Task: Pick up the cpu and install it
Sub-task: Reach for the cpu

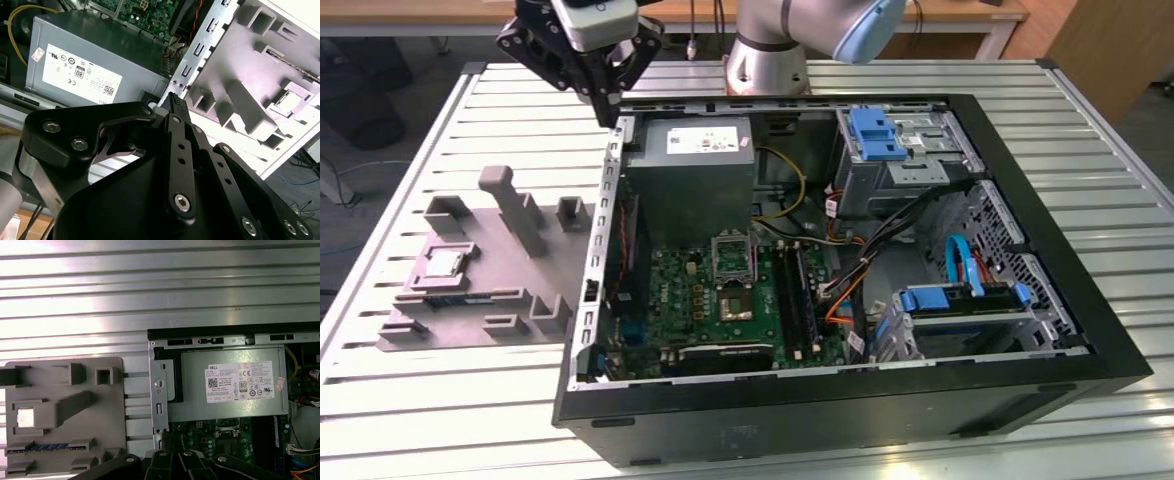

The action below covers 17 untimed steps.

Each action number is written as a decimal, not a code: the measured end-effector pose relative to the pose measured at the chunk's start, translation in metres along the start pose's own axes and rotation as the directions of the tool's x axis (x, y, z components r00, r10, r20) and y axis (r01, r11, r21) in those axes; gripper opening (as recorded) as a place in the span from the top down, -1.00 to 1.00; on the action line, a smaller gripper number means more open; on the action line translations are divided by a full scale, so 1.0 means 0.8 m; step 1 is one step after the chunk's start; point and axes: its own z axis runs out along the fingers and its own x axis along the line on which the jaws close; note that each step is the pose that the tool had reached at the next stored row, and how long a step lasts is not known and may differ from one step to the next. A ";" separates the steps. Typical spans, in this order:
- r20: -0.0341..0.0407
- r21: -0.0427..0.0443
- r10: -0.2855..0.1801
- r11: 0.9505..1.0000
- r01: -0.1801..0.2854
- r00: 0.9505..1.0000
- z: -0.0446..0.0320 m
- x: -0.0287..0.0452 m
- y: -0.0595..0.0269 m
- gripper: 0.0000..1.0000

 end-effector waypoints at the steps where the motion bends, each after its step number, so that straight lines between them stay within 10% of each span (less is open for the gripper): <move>1: 0.000 0.000 0.000 1.000 0.000 1.000 0.0000 0.0008 0.000 0.79; 13: 0.000 0.000 0.000 1.000 0.000 1.000 -0.0001 0.0091 -0.001 0.79; 14: 0.000 0.000 0.000 1.000 0.000 1.000 0.0000 0.0308 -0.002 0.79; 17: 0.000 0.000 0.000 1.000 0.000 1.000 0.0002 0.0322 -0.002 0.79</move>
